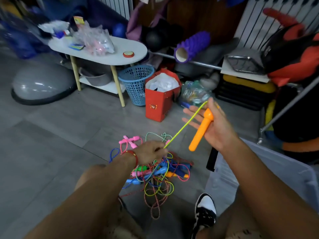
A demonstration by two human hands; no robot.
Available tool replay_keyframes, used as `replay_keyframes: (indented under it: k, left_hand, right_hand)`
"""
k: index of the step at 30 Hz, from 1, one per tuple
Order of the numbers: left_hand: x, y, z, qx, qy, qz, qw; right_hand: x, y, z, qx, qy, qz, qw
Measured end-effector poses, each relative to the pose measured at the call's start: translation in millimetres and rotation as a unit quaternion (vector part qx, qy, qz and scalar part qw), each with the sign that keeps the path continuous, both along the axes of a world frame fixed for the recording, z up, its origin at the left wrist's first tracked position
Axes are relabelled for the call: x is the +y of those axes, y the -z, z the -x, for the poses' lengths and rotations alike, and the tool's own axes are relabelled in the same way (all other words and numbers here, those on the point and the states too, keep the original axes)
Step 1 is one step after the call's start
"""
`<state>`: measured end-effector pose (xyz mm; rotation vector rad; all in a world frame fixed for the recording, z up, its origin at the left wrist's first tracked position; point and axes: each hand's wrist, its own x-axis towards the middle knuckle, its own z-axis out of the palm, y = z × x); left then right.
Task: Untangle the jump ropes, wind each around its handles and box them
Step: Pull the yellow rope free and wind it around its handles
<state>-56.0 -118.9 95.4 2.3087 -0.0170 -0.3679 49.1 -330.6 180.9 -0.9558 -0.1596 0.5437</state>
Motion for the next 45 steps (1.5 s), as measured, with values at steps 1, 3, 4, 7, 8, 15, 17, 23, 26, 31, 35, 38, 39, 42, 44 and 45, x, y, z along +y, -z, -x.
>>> replay_keyframes:
  k: [1, 3, 4, 7, 8, 15, 17, 23, 26, 31, 35, 38, 39, 42, 44, 45]
  left_hand:
    - [1, 5, 6, 0.008, 0.014, -0.029, 0.999]
    - [0, 3, 14, -0.011, 0.002, -0.026, 1.000]
    - [-2, -3, 17, -0.038, -0.014, -0.003, 0.999]
    - [-7, -15, 24, -0.121, -0.043, 0.045, 0.991]
    - [-10, -18, 28, -0.140, -0.041, 0.041, 0.988]
    - [-16, -7, 34, -0.167, -0.086, 0.022, 0.982]
    - [-10, -3, 34, -0.161, -0.117, 0.031, 0.980]
    - [-3, 9, 34, -0.117, -0.069, 0.046, 0.990]
    - [-8, 18, 36, -0.124, -0.059, 0.039, 0.990]
    - [-13, 7, 35, -0.186, -0.050, 0.046, 0.980]
    - [-15, -5, 36, -0.220, -0.082, 0.053, 0.971]
    - [-11, -3, 33, -0.199, -0.081, 0.063, 0.975]
    - [-8, 2, 32, -0.185, -0.078, 0.059, 0.978]
    - [-1, 20, 31, -0.132, -0.062, 0.026, 0.989]
    - [-2, 25, 30, -0.126, -0.056, 0.021, 0.990]
    - [-5, 22, 28, -0.146, -0.056, 0.025, 0.987]
  right_hand:
    - [-4, 0, 1, -0.020, 0.031, 0.036, 0.999]
    - [-11, 13, 0, -0.182, 0.064, 0.281, 0.940]
    - [-10, 22, 0, -0.266, 0.041, 0.399, 0.877]
    - [-3, 38, 11, -0.297, -0.122, 0.460, 0.828]
    - [1, 38, 15, -0.270, -0.167, 0.437, 0.841]
    - [14, 44, 31, -0.268, -0.216, 0.412, 0.844]
    - [-1, 35, 17, -0.218, -0.170, 0.368, 0.888]
    - [-24, 16, 7, -0.020, -0.132, -0.022, 0.991]
    - [-22, 13, 9, -0.031, -0.110, 0.036, 0.993]
    - [-7, 36, 27, -0.341, -0.243, 0.462, 0.781]
    - [3, 30, 35, -0.306, -0.257, 0.438, 0.805]
    - [-7, 19, 26, -0.226, -0.179, 0.288, 0.913]
    - [-9, 17, 26, -0.191, -0.172, 0.202, 0.945]
    - [-10, 15, 23, -0.079, -0.164, 0.007, 0.983]
    - [-14, 12, 18, -0.060, -0.126, 0.035, 0.990]
    - [-15, 11, 15, -0.116, -0.094, 0.131, 0.980]
